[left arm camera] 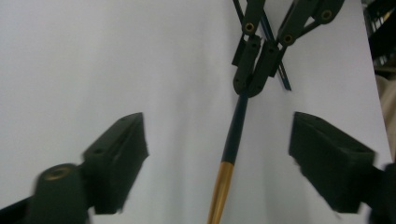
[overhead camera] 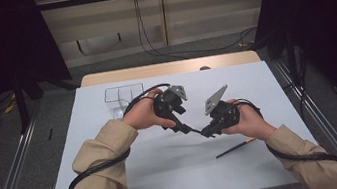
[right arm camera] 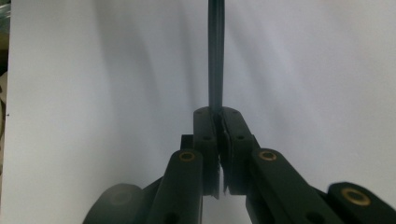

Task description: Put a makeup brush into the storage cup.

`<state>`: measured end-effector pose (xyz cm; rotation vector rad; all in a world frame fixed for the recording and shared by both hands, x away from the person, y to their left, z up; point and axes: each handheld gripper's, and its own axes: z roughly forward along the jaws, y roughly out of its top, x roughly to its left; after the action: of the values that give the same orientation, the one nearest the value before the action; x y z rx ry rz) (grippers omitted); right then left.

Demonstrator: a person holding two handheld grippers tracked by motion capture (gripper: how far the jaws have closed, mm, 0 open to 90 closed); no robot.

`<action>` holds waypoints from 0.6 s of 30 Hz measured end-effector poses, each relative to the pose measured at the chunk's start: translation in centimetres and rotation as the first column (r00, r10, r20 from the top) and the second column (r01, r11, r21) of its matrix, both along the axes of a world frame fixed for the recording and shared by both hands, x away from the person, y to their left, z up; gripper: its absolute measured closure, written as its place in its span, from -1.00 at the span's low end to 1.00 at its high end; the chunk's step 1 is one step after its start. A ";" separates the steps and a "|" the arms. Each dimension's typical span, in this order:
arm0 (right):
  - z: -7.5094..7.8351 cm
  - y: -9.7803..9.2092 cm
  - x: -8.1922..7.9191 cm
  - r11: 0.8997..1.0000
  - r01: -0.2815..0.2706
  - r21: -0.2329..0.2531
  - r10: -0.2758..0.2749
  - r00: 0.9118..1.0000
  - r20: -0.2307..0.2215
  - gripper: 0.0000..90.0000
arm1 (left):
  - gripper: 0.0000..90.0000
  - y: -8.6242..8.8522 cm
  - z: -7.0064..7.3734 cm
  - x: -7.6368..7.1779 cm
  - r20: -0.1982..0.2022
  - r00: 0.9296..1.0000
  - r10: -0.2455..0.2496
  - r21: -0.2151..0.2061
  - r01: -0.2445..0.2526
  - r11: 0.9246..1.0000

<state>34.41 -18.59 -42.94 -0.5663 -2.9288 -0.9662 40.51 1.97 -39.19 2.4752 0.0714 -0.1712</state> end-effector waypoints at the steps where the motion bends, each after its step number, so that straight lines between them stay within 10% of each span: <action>1: 0.0 0.0 0.0 1.000 -0.001 0.000 0.001 1.000 0.003 0.90 | -0.68 0.0 0.0 0.0 0.000 1.000 0.000 0.000 0.000 1.000; 18: -0.1 -0.6 -0.2 0.998 0.031 0.054 -0.031 1.000 0.004 0.90 | -0.88 2.2 -1.0 0.0 -0.005 0.995 0.099 -0.225 -0.098 0.969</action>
<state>34.23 -19.19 -43.03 -0.6096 -2.8969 -1.0473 40.47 4.17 -40.20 2.2399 0.1629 -0.1215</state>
